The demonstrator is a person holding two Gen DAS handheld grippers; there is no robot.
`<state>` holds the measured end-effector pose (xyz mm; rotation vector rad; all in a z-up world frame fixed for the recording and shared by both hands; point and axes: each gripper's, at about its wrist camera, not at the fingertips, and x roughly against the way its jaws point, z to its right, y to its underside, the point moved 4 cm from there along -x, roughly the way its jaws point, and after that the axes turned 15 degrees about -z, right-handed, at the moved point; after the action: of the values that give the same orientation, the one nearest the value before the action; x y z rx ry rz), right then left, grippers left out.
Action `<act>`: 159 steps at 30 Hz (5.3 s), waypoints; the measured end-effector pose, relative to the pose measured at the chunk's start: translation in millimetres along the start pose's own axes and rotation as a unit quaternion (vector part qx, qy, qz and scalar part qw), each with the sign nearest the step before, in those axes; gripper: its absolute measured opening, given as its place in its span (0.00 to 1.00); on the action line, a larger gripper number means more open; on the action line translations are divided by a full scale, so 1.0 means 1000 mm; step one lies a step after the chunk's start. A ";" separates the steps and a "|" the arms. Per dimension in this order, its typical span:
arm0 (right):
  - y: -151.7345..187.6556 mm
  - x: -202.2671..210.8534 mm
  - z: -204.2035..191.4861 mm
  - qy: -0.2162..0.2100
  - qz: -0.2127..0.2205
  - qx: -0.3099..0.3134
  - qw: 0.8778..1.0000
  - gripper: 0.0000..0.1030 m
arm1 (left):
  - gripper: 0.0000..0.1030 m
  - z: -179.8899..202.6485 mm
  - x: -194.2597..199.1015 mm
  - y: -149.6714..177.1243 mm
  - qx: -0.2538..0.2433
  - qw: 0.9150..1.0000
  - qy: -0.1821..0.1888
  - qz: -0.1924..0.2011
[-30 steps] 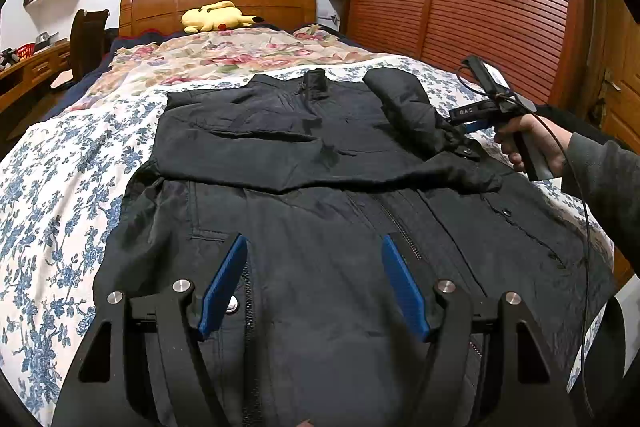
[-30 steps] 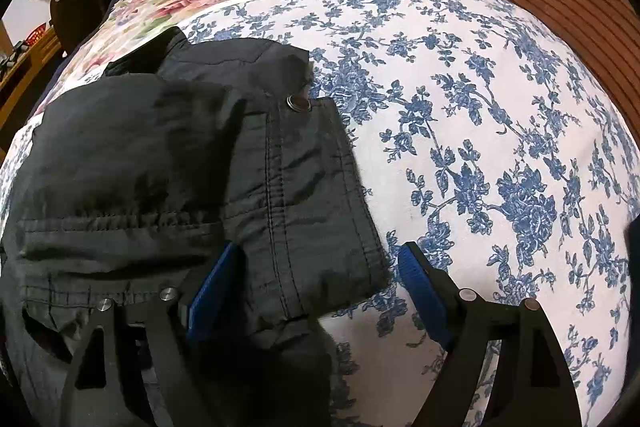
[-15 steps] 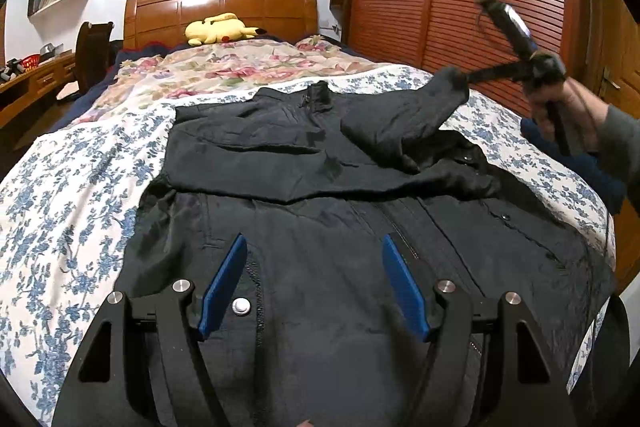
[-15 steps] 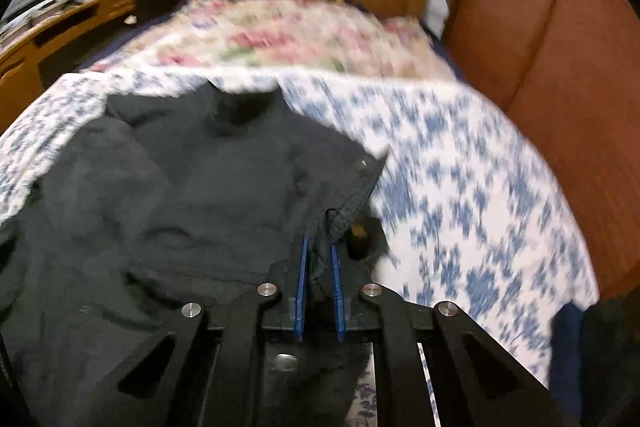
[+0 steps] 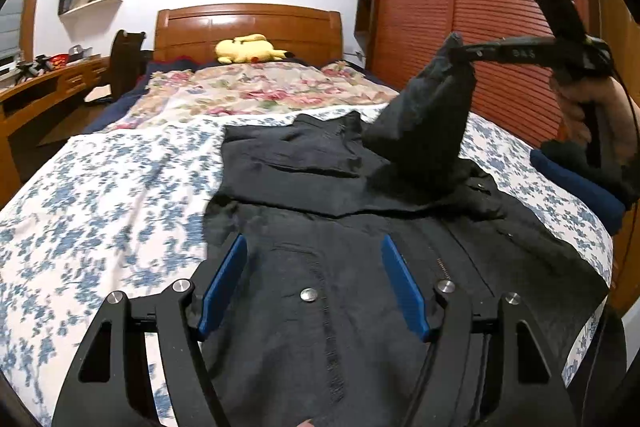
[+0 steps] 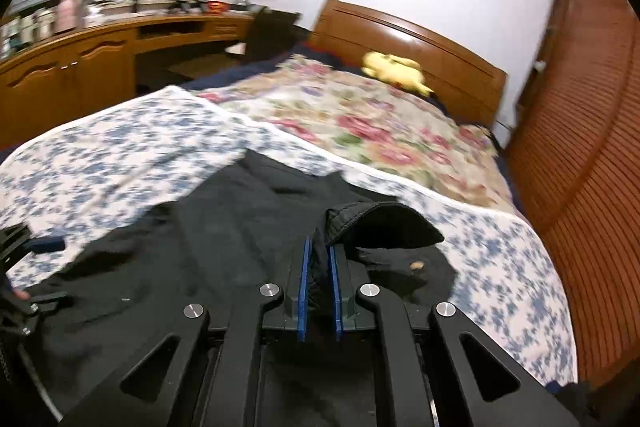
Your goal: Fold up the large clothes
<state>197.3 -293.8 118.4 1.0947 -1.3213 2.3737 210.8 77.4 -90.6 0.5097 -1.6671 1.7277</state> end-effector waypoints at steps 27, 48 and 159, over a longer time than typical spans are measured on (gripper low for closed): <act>0.012 0.013 -0.030 -0.073 -0.006 0.036 0.997 0.08 | 0.69 -0.030 0.009 0.005 0.029 0.999 -0.019 0.011; 0.067 -0.165 -0.004 -0.091 -0.172 -0.135 0.971 0.61 | 0.69 -0.034 0.007 0.005 0.030 0.999 -0.018 0.008; 0.225 -0.063 -0.048 -0.050 -0.139 -0.200 0.969 0.66 | 0.45 -0.029 0.041 0.139 0.070 0.989 -0.053 -0.121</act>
<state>104.1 -374.3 -85.7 1.1924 -1.4825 1.7755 90.3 119.8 -164.9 0.8483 -1.4907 1.6683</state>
